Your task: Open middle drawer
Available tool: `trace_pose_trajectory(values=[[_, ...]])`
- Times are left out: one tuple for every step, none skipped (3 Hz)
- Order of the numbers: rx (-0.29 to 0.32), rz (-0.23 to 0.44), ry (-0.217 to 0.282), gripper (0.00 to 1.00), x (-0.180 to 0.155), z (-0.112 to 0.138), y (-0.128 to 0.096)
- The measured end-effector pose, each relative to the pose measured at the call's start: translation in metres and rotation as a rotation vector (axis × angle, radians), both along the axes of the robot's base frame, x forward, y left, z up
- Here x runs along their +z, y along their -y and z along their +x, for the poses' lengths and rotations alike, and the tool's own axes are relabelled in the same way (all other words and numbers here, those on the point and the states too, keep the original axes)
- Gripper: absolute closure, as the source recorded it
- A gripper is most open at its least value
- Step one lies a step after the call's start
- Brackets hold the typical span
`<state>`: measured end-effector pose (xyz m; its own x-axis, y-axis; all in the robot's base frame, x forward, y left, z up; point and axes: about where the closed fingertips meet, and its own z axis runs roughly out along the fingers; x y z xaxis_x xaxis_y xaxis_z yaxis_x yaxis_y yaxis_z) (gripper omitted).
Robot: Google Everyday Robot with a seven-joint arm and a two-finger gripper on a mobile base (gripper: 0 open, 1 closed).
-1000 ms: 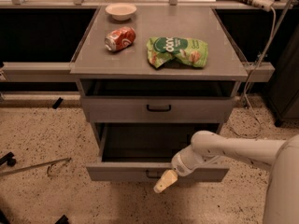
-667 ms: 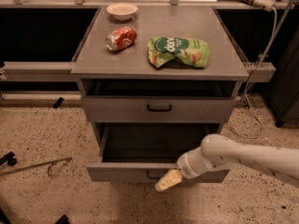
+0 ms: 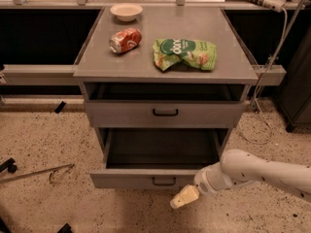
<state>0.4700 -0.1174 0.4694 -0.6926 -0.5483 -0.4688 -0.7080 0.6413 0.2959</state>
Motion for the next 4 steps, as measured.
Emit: trace_pose_trajectory(values=[[0.017, -0.006, 0.039, 0.00, 0.005, 0.017, -0.009], [0.047, -0.008, 0.077, 0.00, 0.007, 0.052, -0.028], [0.075, -0.004, 0.052, 0.00, -0.012, 0.074, -0.044], [0.098, 0.004, -0.043, 0.00, -0.044, 0.055, -0.047]])
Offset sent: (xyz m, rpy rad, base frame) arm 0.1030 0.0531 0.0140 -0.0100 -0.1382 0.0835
